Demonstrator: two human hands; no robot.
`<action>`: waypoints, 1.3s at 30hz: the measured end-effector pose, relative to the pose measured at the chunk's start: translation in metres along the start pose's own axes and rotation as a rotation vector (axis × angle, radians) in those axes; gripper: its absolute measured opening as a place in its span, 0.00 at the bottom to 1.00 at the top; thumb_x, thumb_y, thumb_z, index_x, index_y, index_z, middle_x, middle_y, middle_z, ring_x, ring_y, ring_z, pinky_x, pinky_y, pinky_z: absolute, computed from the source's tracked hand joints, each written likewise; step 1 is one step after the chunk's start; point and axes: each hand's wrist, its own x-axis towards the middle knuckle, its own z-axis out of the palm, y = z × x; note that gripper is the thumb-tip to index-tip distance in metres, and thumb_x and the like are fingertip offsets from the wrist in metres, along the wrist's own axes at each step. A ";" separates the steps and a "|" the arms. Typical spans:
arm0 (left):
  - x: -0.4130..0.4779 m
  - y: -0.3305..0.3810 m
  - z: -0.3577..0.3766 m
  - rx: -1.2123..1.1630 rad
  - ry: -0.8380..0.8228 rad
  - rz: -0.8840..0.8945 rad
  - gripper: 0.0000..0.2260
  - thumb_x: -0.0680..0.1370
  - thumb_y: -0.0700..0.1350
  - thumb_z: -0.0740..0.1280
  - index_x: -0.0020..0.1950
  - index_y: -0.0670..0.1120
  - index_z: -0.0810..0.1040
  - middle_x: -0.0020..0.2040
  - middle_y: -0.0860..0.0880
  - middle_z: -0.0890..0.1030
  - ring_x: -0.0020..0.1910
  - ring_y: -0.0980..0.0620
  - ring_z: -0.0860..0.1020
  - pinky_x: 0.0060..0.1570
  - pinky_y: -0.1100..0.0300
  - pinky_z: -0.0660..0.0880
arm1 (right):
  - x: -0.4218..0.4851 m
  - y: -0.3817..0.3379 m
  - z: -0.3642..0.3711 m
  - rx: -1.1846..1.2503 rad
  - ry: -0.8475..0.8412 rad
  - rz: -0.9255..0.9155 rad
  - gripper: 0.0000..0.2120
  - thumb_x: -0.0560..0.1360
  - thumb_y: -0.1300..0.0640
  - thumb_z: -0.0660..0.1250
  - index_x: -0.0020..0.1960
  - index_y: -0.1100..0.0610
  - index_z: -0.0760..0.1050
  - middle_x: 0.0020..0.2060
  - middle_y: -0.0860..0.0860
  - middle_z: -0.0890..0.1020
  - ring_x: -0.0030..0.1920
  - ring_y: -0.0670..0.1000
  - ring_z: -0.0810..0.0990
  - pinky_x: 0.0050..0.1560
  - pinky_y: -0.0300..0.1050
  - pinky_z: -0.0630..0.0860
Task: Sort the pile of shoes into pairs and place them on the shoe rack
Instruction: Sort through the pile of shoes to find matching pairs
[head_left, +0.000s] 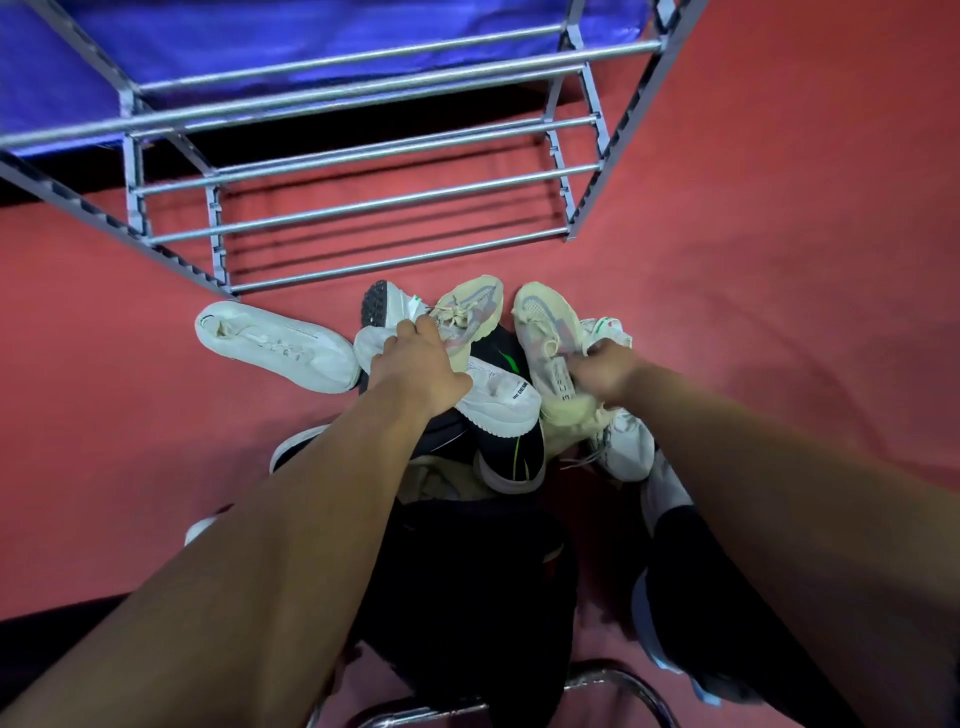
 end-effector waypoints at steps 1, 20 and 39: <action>0.002 -0.001 0.000 -0.013 0.005 -0.005 0.34 0.73 0.55 0.73 0.73 0.44 0.64 0.65 0.45 0.70 0.62 0.42 0.74 0.53 0.48 0.77 | 0.000 0.001 0.006 -0.014 0.002 -0.011 0.21 0.80 0.41 0.63 0.58 0.60 0.74 0.46 0.57 0.83 0.41 0.55 0.81 0.39 0.47 0.79; 0.012 -0.003 0.003 -0.075 0.000 -0.049 0.47 0.76 0.65 0.69 0.84 0.41 0.52 0.77 0.42 0.68 0.74 0.40 0.67 0.67 0.47 0.72 | 0.005 -0.032 0.023 -0.675 -0.055 -0.047 0.51 0.77 0.37 0.64 0.83 0.66 0.42 0.81 0.63 0.50 0.80 0.63 0.50 0.76 0.57 0.62; -0.098 -0.019 -0.082 -0.326 -0.306 -0.266 0.28 0.68 0.49 0.76 0.64 0.42 0.73 0.60 0.44 0.76 0.53 0.42 0.78 0.52 0.50 0.80 | -0.095 -0.070 -0.002 -0.431 0.116 -0.205 0.42 0.62 0.38 0.73 0.69 0.60 0.73 0.61 0.57 0.75 0.60 0.59 0.75 0.51 0.49 0.75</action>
